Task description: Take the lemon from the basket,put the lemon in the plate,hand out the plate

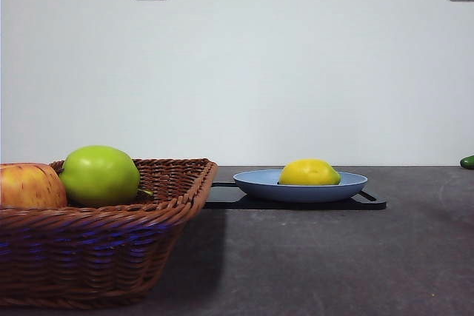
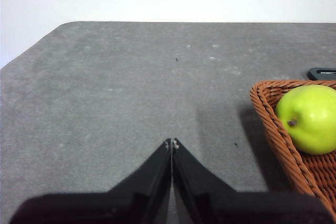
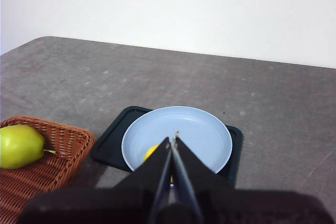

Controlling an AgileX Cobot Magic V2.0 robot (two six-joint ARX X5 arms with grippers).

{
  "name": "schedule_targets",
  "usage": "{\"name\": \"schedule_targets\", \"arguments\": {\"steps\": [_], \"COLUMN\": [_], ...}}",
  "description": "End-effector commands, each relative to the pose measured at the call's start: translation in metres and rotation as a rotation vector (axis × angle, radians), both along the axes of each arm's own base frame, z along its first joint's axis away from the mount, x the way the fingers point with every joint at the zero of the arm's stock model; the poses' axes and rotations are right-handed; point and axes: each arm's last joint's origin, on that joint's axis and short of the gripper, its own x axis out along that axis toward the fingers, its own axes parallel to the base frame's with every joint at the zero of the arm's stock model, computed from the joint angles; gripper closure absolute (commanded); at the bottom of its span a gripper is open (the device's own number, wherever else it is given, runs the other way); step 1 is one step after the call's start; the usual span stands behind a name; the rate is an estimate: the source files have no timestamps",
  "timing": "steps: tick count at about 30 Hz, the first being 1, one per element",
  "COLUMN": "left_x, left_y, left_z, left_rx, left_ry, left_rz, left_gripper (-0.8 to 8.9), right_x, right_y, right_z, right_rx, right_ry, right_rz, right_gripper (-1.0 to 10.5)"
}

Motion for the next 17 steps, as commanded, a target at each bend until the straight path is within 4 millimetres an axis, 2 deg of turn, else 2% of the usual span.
{"name": "schedule_targets", "arguments": {"steps": [1,4,6,11,17], "left_x": [0.0,0.0,0.0,0.0,0.0], "left_y": [0.0,0.0,0.0,0.0,0.0], "left_z": [-0.003,-0.003,-0.003,-0.003,-0.003], "left_rx": [0.003,0.003,0.003,0.003,0.003], "left_ry": [0.005,0.005,0.006,0.005,0.005], "left_rz": [0.0,0.0,0.0,0.0,0.0], "left_gripper": [8.05,8.05,8.05,8.05,8.05], "right_x": [0.0,0.0,-0.001,-0.012,-0.022], "right_y": [0.001,0.001,0.0,-0.013,-0.037], "right_z": [0.004,0.004,0.004,0.0,-0.025], "right_rx": [0.017,-0.001,-0.074,-0.128,-0.084], "right_ry": [-0.013,-0.022,-0.047,-0.07,-0.091], "right_rz": [0.003,0.005,0.016,-0.005,-0.079], "right_gripper": [9.4,9.4,9.4,9.4,9.4]}}
